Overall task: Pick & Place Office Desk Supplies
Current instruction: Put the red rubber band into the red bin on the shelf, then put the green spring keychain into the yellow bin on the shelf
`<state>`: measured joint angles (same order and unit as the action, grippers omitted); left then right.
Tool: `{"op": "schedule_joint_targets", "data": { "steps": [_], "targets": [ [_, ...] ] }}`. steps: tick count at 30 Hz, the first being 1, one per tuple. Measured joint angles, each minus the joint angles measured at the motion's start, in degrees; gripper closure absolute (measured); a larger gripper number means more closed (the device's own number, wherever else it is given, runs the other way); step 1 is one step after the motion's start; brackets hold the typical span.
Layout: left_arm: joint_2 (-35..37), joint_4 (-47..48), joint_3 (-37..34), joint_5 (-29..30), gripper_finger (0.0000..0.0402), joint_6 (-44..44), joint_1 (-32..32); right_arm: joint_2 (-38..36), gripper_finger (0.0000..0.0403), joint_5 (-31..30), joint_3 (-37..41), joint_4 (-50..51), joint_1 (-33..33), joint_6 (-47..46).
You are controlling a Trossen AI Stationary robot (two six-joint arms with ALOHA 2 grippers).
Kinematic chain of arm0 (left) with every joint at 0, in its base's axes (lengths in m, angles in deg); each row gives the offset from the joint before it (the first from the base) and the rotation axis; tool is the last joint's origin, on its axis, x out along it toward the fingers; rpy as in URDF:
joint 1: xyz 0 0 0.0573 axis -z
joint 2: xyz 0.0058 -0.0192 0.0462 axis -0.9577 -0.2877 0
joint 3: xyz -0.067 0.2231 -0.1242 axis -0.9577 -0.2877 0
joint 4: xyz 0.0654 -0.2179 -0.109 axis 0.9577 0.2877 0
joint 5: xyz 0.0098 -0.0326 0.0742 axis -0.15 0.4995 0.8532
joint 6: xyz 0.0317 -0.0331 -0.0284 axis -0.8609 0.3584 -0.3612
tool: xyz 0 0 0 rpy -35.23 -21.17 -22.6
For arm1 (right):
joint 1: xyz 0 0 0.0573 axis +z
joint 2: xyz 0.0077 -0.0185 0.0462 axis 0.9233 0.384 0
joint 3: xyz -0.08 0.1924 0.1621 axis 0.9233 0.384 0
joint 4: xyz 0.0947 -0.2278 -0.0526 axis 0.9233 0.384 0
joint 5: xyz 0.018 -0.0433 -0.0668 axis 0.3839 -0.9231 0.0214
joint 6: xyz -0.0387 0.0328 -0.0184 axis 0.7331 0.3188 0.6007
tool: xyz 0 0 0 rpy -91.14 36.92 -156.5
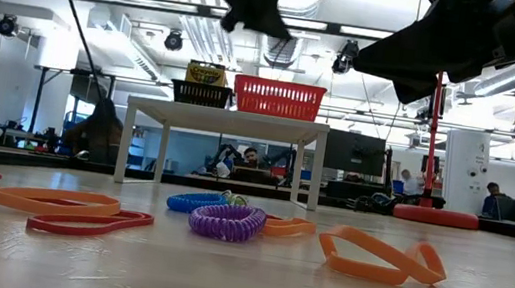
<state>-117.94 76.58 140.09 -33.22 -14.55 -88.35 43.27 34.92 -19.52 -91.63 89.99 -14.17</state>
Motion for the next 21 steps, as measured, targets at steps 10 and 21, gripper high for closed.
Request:
{"op": "schedule_joint_targets", "data": {
  "steps": [10,21],
  "targets": [
    [-0.04,-0.34,-5.11,-3.83,0.0381,2.93,-3.68,0.00,0.0344,0.00,0.00,0.00,0.00,0.10],
    [-0.04,6.93,-2.78,-6.04,0.0276,6.72,-4.25,0.02,0.0344,0.00,0.00,0.00,0.00,-0.03]
  ]
}}
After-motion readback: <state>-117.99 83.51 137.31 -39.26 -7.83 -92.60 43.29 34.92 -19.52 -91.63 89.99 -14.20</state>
